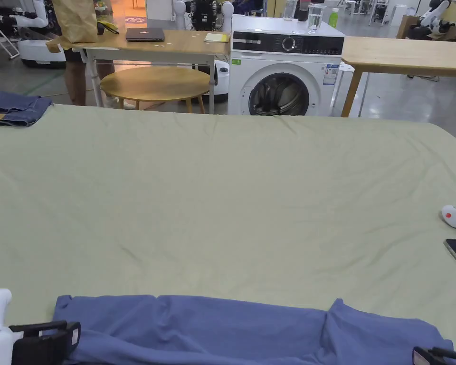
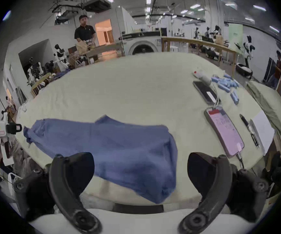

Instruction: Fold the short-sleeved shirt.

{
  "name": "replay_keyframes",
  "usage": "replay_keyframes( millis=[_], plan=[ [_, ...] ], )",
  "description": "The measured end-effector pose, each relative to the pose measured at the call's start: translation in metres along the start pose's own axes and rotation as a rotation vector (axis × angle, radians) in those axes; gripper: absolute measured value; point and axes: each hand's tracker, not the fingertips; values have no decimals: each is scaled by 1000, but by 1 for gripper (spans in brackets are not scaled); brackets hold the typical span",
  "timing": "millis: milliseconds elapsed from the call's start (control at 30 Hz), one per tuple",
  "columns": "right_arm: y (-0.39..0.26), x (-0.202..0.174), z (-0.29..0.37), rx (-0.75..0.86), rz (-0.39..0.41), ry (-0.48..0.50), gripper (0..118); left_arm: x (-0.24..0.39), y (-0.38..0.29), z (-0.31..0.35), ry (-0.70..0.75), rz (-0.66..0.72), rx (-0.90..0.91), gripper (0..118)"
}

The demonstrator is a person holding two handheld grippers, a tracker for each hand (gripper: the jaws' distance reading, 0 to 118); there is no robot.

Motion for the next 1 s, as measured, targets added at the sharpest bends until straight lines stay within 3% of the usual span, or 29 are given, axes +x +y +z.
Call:
replay_keyframes(
  millis=[67, 100, 133, 167, 200, 233, 267, 433, 600, 833, 867, 933, 967, 1000],
  plan=[
    [3, -22, 7, 39, 24, -7, 111, 1, 6, 6, 18, 20, 46, 109],
    [5, -31, 8, 59, 32, -3, 106, 1, 10, 9, 24, 19, 44, 85],
    [6, -42, 11, 101, 48, 8, 92, 1, 13, 11, 42, 17, 64, 58],
    [8, -54, 13, 133, 55, 15, 66, 0, 16, 11, 61, 15, 70, 28],
    [6, -68, 16, 161, 57, 10, 19, -1, 19, 10, 68, 12, 57, 7],
    [5, -82, 16, 209, 50, -23, 1, -5, 22, 10, 70, 20, 44, 6],
    [4, -95, 18, 262, 54, -48, 1, -10, 27, 9, 63, 29, 37, 6],
    [-3, -141, 29, 395, 149, -114, 1, -44, 45, -9, -42, 154, -96, 6],
    [-3, -158, 39, 434, 194, -127, 1, -79, 57, -34, -195, 258, -238, 6],
    [0, -161, 43, 426, 186, -120, 1, -99, 55, -73, -445, 401, -419, 9],
    [1, -160, 42, 425, 183, -121, 1, -101, 55, -78, -430, 398, -417, 24],
    [2, -157, 41, 415, 176, -128, 1, -100, 50, -90, -482, 372, -464, 93],
    [3, -155, 41, 412, 168, -128, 1, -100, 47, -96, -485, 408, -469, 112],
    [4, -153, 39, 406, 161, -130, 1, -101, 46, -99, -500, 424, -468, 115]
  ],
)
